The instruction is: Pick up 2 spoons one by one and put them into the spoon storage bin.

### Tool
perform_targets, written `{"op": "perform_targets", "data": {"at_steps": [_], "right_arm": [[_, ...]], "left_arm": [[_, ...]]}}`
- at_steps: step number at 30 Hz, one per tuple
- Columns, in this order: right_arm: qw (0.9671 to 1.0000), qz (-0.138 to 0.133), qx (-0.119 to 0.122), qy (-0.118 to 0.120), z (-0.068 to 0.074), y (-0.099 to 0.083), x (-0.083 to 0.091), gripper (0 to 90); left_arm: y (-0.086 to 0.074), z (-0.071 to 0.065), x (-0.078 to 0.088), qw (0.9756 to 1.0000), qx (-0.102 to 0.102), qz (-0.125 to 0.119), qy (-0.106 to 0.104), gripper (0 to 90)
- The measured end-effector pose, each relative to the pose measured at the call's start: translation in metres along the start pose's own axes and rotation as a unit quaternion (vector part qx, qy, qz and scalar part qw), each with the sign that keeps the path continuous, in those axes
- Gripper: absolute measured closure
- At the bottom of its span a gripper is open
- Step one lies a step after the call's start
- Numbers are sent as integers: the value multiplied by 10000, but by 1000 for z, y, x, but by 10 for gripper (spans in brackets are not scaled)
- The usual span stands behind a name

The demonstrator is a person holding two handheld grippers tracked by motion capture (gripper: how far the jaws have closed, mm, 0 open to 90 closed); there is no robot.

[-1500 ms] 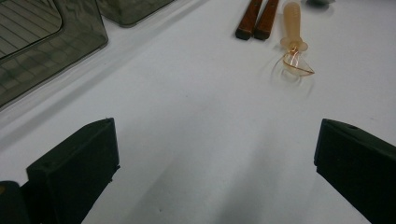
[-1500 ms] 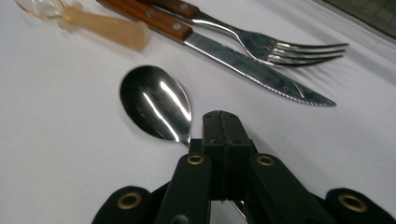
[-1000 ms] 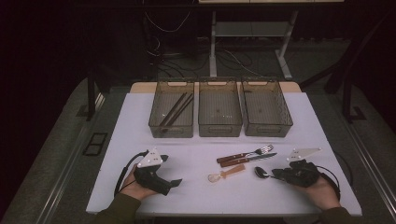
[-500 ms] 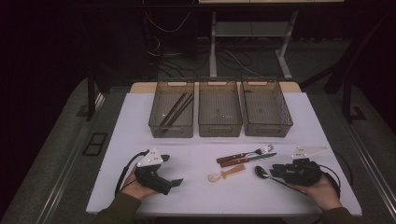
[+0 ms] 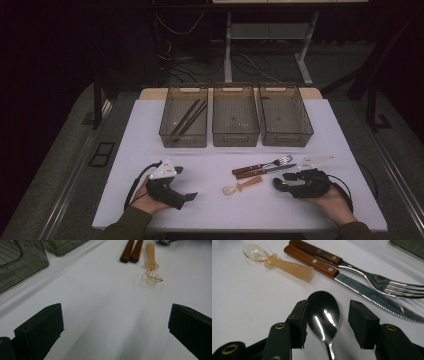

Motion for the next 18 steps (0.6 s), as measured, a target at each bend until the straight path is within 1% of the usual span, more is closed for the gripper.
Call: {"op": "perform_targets", "data": {"at_steps": [1,3,9,12,15,16,18], "right_arm": [[10000,-40,6,5,0,1,0,498],[10000,-31,11,5,-1,1,-1,489],[9998,133,145,-57,1,-2,-8,474],[9993,192,304,-131,3,-4,-10,473],[9985,206,461,-195,4,-4,-10,504],[9981,209,545,-194,5,-5,-10,530],[9977,255,607,-144,7,-6,-9,559]], "left_arm": [[0,0,0,10000,8,-4,1,0],[0,0,0,10000,5,-2,-2,0],[0,0,0,10000,1,2,-2,0],[0,0,0,10000,-1,1,1,0],[0,0,0,10000,-5,1,4,0],[0,0,0,10000,-11,5,3,0],[0,0,0,10000,-24,2,3,0]]}}
Point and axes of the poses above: each handheld gripper's, and its own axes: x roughly backward along the jaws, y roughly out of its top, z roughly to its left, the point moved 8 cm from there along -x, roughly forward along the jaws, and after that the axes turned 4 degrees about -x, right-handed, at the moved point
